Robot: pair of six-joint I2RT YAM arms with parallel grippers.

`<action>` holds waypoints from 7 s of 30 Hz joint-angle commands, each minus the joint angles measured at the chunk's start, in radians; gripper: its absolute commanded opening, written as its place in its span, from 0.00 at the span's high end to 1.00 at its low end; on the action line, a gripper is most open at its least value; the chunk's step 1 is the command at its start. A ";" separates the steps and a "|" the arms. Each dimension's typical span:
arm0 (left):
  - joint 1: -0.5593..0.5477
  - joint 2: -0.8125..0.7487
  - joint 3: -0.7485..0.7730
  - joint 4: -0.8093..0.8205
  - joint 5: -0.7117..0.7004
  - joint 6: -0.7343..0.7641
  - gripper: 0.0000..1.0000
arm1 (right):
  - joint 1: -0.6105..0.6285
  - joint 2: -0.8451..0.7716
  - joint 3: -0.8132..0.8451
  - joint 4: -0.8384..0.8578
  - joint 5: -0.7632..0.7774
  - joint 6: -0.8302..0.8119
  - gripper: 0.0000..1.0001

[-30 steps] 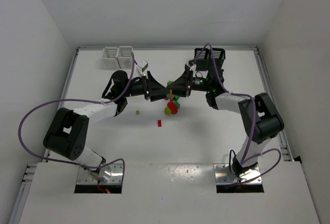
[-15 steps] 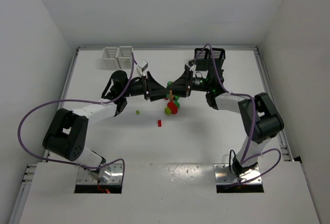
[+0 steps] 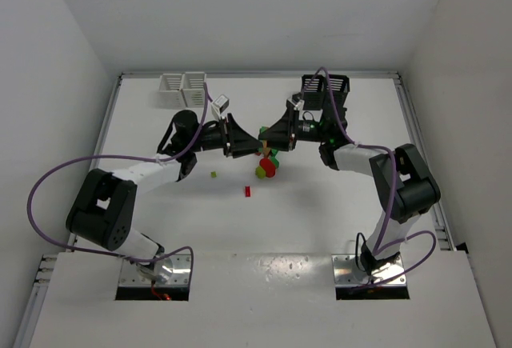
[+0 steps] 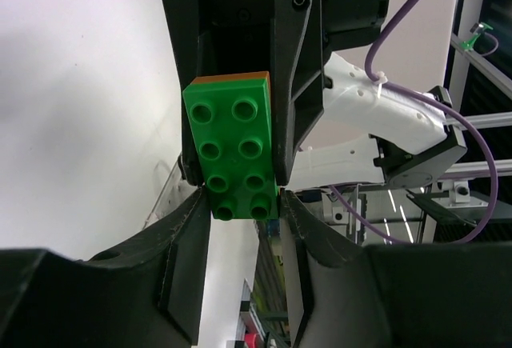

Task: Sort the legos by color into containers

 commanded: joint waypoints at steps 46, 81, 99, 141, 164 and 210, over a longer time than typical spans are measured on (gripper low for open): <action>0.027 -0.048 -0.016 0.009 0.004 0.049 1.00 | -0.006 -0.046 0.033 -0.025 -0.039 -0.094 0.53; 0.205 -0.109 -0.053 -0.030 -0.033 0.098 1.00 | -0.035 -0.113 -0.025 -0.099 -0.077 -0.198 1.00; 0.204 0.096 0.644 -0.868 -0.220 0.845 1.00 | -0.208 -0.201 0.301 -1.134 0.306 -1.105 1.00; -0.009 0.247 0.790 -0.950 -0.439 1.048 1.00 | -0.406 0.381 0.959 -0.969 0.917 -1.312 0.98; -0.009 0.285 0.815 -0.931 -0.393 1.037 1.00 | -0.397 0.384 0.987 -0.998 0.816 -1.306 0.37; -0.250 0.084 0.570 -0.907 -0.657 1.421 1.00 | -0.124 0.210 0.631 -1.299 -0.125 -1.038 0.65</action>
